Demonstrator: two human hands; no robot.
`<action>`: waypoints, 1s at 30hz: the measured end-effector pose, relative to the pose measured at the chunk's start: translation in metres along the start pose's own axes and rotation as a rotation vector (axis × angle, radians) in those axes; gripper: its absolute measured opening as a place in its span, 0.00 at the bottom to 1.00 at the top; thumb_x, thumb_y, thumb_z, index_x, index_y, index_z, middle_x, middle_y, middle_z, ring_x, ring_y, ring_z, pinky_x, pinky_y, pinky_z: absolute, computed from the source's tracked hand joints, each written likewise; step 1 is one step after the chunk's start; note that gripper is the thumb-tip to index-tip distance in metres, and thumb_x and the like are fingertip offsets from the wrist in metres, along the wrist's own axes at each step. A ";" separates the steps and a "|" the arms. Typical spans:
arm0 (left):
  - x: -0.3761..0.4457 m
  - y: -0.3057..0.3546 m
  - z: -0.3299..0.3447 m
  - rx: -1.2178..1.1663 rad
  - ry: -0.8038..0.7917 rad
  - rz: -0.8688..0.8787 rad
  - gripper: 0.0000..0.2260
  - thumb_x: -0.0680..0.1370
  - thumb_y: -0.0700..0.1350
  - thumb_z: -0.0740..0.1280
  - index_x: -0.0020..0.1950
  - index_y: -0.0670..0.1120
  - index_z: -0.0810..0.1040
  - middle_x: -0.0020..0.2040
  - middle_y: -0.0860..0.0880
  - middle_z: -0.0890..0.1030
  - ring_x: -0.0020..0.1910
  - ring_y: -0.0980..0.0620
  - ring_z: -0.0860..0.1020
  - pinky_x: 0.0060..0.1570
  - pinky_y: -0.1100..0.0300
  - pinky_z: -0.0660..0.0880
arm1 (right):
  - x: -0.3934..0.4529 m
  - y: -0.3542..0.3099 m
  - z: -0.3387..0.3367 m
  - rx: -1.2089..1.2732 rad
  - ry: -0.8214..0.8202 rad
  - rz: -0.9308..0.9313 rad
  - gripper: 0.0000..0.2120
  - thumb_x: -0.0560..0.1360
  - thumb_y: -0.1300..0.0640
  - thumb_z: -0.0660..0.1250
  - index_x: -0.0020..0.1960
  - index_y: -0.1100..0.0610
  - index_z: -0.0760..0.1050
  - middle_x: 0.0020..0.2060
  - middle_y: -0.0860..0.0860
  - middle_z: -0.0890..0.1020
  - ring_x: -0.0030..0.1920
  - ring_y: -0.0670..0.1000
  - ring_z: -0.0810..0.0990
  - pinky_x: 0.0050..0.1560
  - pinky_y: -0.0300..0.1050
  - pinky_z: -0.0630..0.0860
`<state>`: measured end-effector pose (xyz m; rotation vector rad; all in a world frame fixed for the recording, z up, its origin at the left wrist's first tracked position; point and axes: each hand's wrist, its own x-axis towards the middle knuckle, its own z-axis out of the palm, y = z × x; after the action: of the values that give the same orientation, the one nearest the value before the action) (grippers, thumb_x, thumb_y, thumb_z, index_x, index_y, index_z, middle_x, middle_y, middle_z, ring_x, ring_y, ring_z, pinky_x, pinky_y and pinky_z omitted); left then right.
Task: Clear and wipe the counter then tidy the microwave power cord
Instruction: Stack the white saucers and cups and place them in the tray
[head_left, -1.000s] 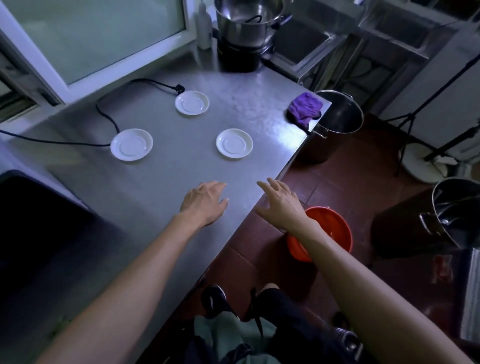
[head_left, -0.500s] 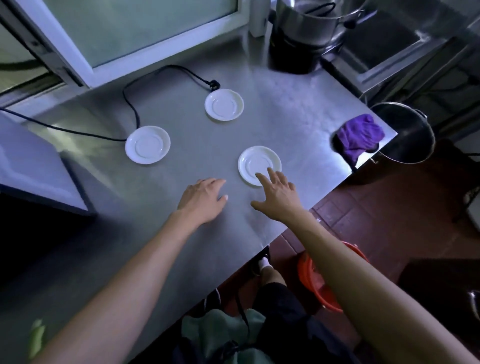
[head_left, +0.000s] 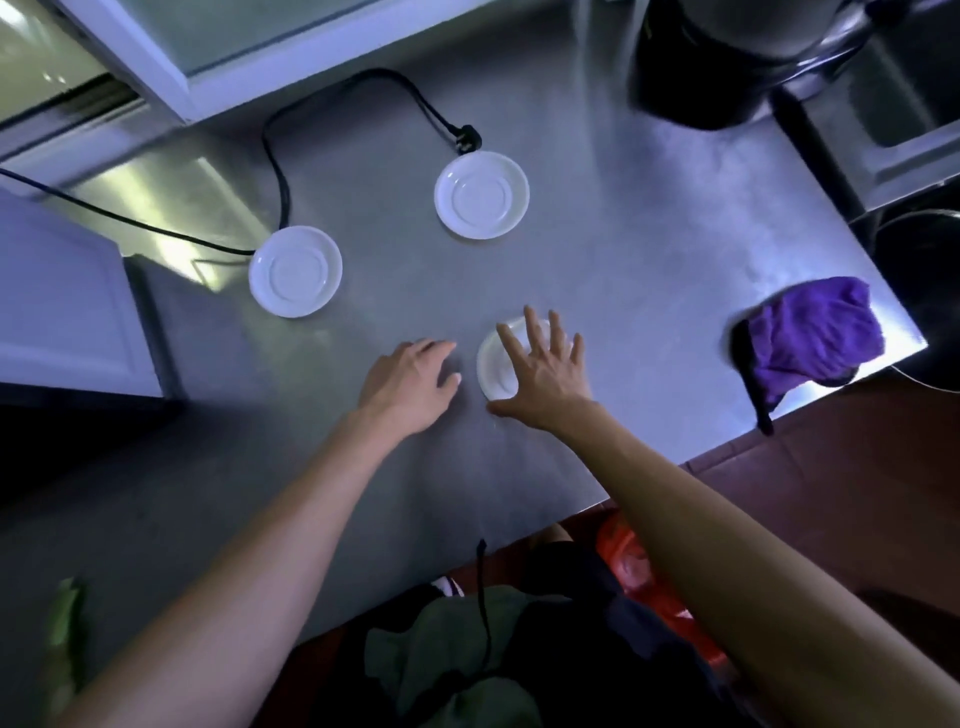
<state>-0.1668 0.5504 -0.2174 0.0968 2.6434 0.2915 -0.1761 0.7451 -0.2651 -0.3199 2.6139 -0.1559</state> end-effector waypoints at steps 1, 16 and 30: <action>0.002 0.000 0.000 -0.005 0.000 -0.014 0.22 0.81 0.54 0.62 0.74 0.50 0.69 0.71 0.51 0.73 0.69 0.47 0.71 0.64 0.48 0.71 | 0.005 0.001 0.001 -0.013 -0.012 -0.017 0.55 0.64 0.27 0.67 0.79 0.44 0.42 0.80 0.54 0.41 0.78 0.65 0.39 0.73 0.69 0.47; 0.059 0.024 -0.015 -0.058 0.025 -0.115 0.21 0.81 0.53 0.63 0.73 0.50 0.70 0.71 0.52 0.74 0.68 0.47 0.72 0.62 0.51 0.72 | 0.056 0.042 -0.030 -0.017 0.048 -0.055 0.52 0.60 0.32 0.68 0.76 0.48 0.52 0.77 0.53 0.53 0.74 0.66 0.52 0.65 0.66 0.62; 0.156 0.051 -0.045 0.022 0.078 -0.057 0.24 0.80 0.52 0.62 0.75 0.50 0.64 0.73 0.50 0.66 0.72 0.46 0.63 0.59 0.46 0.72 | 0.127 0.096 -0.075 0.061 0.128 0.055 0.52 0.62 0.29 0.67 0.78 0.48 0.49 0.79 0.54 0.49 0.76 0.65 0.50 0.67 0.66 0.60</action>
<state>-0.3246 0.6103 -0.2371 0.0179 2.7215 0.2523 -0.3401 0.8097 -0.2751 -0.2232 2.7353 -0.2439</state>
